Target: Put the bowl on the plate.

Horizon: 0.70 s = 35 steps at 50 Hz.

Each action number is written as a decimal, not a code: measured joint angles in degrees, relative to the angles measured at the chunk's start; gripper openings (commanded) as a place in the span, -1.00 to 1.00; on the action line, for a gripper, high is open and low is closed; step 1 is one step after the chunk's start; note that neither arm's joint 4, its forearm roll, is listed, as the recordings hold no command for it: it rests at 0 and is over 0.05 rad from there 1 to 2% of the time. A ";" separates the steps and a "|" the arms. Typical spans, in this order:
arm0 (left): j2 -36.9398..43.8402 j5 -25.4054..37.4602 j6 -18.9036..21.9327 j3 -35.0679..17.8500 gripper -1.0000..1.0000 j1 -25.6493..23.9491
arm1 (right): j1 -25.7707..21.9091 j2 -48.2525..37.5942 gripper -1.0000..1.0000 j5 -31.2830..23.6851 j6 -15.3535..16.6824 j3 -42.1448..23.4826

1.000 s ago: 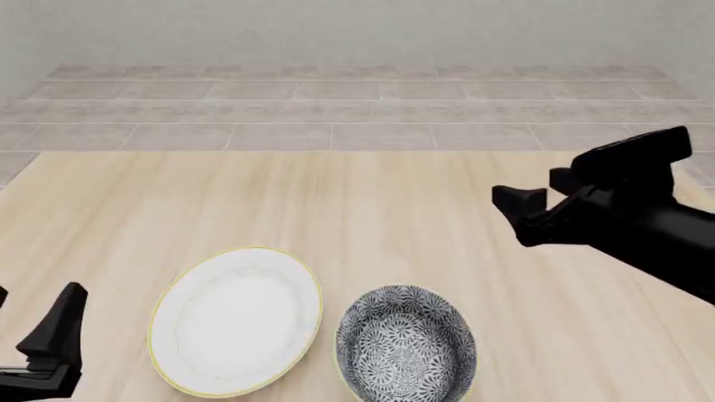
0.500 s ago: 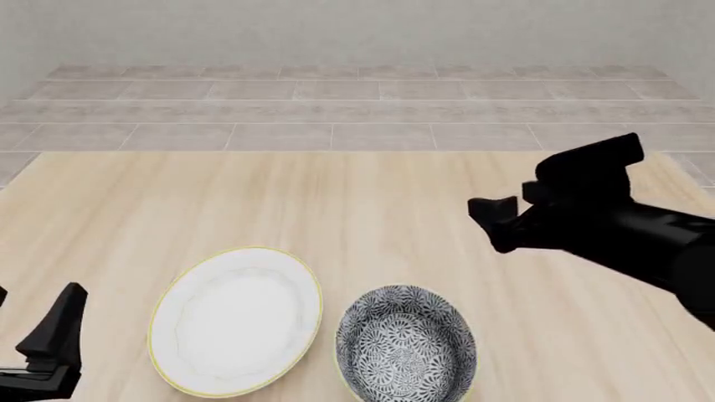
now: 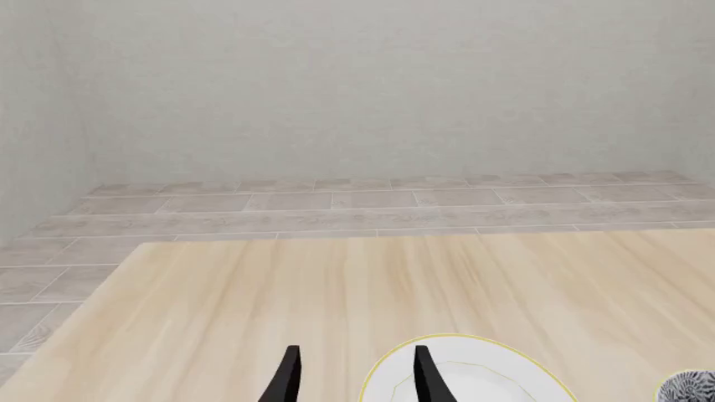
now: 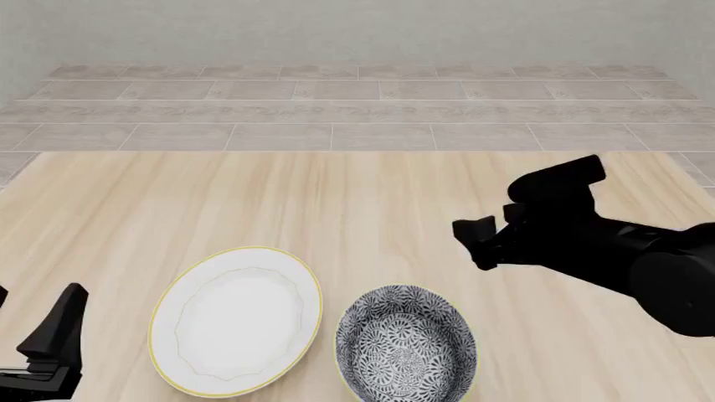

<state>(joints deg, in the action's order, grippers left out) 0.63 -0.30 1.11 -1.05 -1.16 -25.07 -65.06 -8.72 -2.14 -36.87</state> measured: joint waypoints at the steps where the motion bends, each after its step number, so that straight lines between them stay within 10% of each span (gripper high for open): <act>1: -0.03 0.01 0.01 0.01 1.00 -0.01 | -0.06 -0.16 1.00 0.11 -0.02 0.15; 35: -0.35 -0.14 0.23 0.50 1.00 -0.26 | -3.03 -4.76 1.00 4.33 -1.48 5.14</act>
<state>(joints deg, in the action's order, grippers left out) 0.28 -0.44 1.34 -0.54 -1.42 -28.11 -69.82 -4.39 -3.62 -31.73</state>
